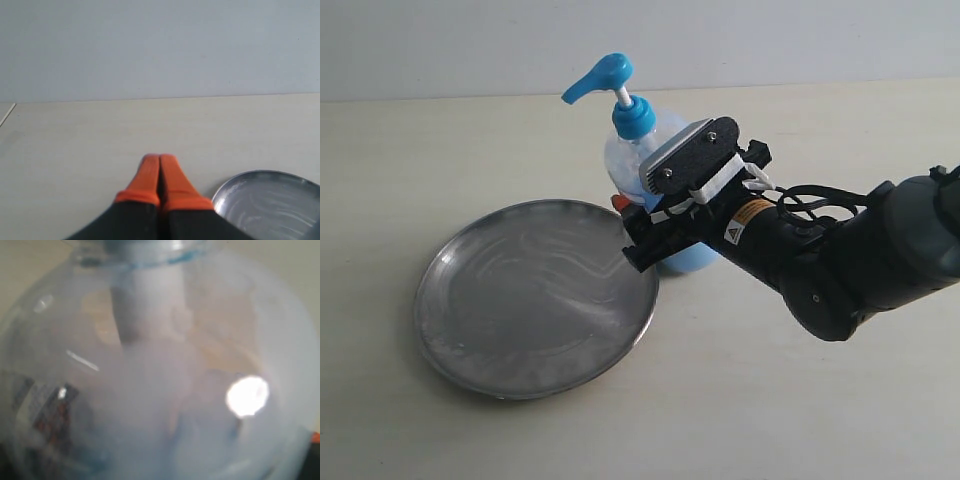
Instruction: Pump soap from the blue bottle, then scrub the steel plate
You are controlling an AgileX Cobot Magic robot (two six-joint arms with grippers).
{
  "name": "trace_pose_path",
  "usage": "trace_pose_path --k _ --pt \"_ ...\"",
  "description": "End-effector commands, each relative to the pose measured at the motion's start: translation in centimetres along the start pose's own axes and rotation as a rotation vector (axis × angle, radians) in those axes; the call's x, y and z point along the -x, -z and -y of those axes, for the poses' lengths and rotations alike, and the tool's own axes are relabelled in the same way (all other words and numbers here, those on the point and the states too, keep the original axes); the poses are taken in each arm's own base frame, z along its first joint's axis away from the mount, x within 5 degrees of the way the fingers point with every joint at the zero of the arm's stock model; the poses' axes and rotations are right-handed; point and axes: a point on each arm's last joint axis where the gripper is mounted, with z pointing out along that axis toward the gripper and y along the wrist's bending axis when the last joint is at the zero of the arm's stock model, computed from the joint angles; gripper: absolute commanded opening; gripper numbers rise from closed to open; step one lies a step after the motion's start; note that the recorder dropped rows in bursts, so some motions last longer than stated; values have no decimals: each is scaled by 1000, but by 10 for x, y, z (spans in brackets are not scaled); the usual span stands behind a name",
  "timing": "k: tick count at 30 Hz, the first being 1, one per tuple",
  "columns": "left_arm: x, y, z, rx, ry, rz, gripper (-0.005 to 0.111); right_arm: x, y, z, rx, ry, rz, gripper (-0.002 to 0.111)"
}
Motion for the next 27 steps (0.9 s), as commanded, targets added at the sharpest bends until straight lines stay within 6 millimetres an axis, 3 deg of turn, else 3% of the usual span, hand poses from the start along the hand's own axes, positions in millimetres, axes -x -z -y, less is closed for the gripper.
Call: trace_pose_path --k 1,12,16,20,27 --pt "4 1 0 -4 -8 28 0 9 0 1 0 8 50 0" --pt "-1 -8 8 -80 148 -36 0 9 0 1 0 8 50 0" --pt "-2 -17 18 -183 146 -116 0 9 0 1 1 8 45 0" --pt "3 -27 29 -310 100 -197 0 9 0 1 2 8 43 0" --pt "24 -52 36 -380 132 -294 0 9 0 1 2 11 43 0"
